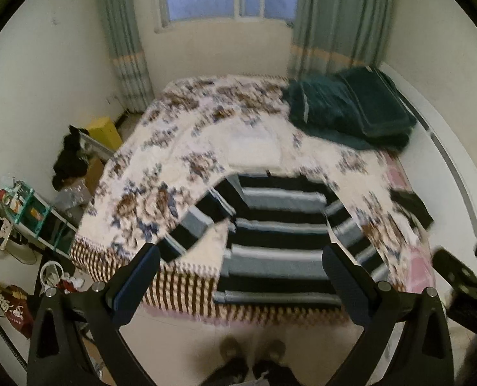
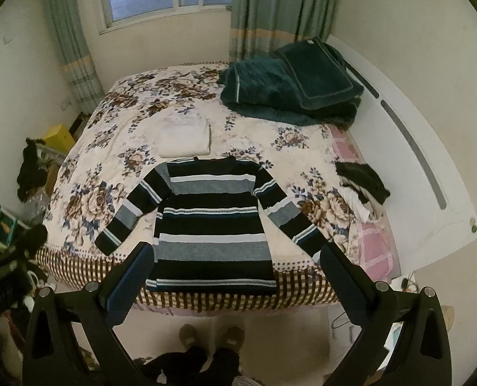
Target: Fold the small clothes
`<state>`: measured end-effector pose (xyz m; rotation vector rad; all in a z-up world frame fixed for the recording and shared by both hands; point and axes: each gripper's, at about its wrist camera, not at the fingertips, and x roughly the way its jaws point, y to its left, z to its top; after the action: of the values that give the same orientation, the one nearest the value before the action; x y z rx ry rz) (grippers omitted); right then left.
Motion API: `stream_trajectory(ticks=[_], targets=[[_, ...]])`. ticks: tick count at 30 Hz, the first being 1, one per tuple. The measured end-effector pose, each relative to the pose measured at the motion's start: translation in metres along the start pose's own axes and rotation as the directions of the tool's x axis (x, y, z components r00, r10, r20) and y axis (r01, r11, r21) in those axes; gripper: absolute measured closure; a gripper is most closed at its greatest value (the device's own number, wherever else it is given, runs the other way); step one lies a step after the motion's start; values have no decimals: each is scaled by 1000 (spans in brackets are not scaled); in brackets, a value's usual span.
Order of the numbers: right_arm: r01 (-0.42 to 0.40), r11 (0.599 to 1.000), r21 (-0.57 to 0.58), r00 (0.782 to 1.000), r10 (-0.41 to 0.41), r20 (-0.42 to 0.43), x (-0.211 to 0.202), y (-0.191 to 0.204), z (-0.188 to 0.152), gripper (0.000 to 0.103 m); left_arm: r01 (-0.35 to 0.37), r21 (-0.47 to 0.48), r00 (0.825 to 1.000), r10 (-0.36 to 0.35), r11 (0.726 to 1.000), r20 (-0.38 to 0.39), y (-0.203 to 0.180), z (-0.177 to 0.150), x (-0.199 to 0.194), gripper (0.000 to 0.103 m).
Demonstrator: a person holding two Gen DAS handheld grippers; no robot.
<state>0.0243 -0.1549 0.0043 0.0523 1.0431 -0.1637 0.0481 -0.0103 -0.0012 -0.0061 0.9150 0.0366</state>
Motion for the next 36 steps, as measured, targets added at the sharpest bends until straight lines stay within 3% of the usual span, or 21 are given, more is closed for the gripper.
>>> stream_trajectory(ticks=[5, 12, 14, 17, 20, 23, 25, 28, 30, 31, 32, 34, 35, 36], targets=[[61, 991, 119, 998, -61, -6, 60, -33, 5, 0, -45, 30, 999, 45, 999, 1, -1, 4, 63, 0], [235, 917, 323, 970, -198, -144, 215, -151, -7, 0, -76, 97, 993, 85, 992, -88, -28, 6, 189, 0], [308, 868, 389, 947, -239, -216, 280, -205, -21, 0, -96, 101, 988, 107, 990, -110, -35, 6, 218, 0], [367, 804, 469, 920, -238, -311, 362, -274, -45, 0, -145, 107, 975, 161, 984, -153, -50, 5, 270, 0], [369, 721, 586, 908, -145, -393, 458, -348, -84, 0, -191, 113, 955, 211, 975, -208, -68, 1, 334, 0], [404, 620, 672, 878, -57, -474, 543, -407, -134, 1, -224, 127, 933, 250, 966, -257, -79, -10, 390, 0], [434, 512, 741, 863, -1, -505, 594, -442, -178, 1, -228, 130, 918, 258, 965, -302, -84, -20, 425, 0], [464, 462, 756, 844, 30, -536, 639, -453, -217, 5, -251, 151, 888, 289, 956, -357, -93, -38, 479, 0], [426, 430, 796, 852, 104, -512, 669, -455, -238, 17, -266, 172, 868, 313, 948, -385, -98, -49, 508, 0], [402, 420, 814, 861, 130, -492, 676, -453, -242, 17, -267, 178, 860, 318, 947, -398, -102, -53, 522, 0], [381, 411, 828, 871, 142, -471, 683, -451, -246, 18, -262, 182, 856, 315, 948, -410, -105, -58, 537, 0], [380, 398, 835, 886, 104, -453, 684, -446, -248, 35, -256, 206, 850, 321, 945, -417, -113, -64, 557, 0], [387, 389, 836, 888, 88, -452, 682, -444, -247, 57, -245, 212, 851, 314, 946, -420, -116, -66, 566, 0], [392, 377, 839, 890, 78, -450, 679, -442, -247, 88, -233, 219, 853, 307, 948, -422, -121, -66, 573, 0]])
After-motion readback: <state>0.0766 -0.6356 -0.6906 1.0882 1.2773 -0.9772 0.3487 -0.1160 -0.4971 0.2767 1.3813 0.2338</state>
